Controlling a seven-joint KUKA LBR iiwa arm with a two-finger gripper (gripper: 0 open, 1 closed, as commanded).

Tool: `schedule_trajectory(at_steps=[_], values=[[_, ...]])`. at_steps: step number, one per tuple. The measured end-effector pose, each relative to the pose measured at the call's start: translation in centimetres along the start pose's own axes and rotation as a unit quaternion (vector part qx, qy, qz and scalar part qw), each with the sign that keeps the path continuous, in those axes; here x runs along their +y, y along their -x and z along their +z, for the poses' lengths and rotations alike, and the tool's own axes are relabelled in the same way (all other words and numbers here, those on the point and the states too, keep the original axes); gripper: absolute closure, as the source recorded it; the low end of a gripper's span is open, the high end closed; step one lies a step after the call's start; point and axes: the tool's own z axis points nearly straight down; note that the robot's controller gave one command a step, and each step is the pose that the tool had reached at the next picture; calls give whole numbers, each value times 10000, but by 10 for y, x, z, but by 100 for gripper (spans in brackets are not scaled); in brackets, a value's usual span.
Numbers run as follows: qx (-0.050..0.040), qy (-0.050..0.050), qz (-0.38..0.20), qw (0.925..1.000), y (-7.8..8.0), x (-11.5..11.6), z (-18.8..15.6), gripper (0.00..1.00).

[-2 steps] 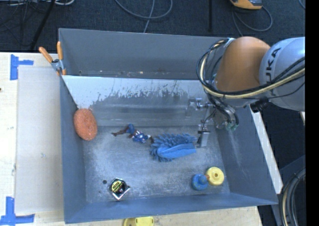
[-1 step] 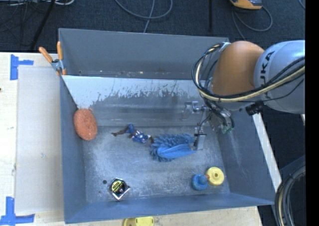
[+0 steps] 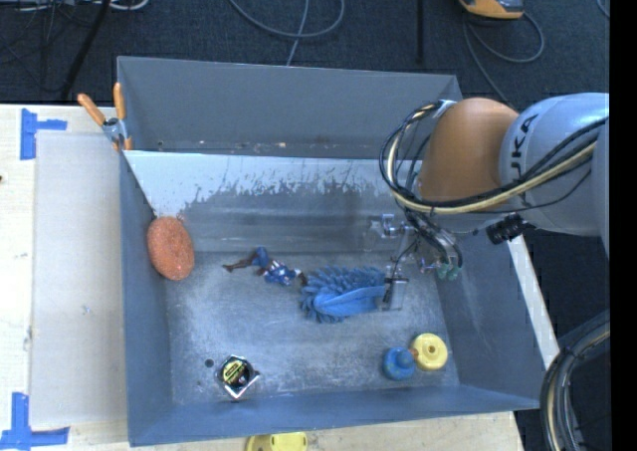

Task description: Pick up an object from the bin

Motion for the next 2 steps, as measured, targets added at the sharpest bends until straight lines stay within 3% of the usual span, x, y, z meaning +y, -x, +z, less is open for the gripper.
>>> schedule_trajectory(at_steps=[1,2], values=[[-28,-3,-1137,9935,-3,13,11,0],[-20,-4,167,9999,-7,40,28,100]])
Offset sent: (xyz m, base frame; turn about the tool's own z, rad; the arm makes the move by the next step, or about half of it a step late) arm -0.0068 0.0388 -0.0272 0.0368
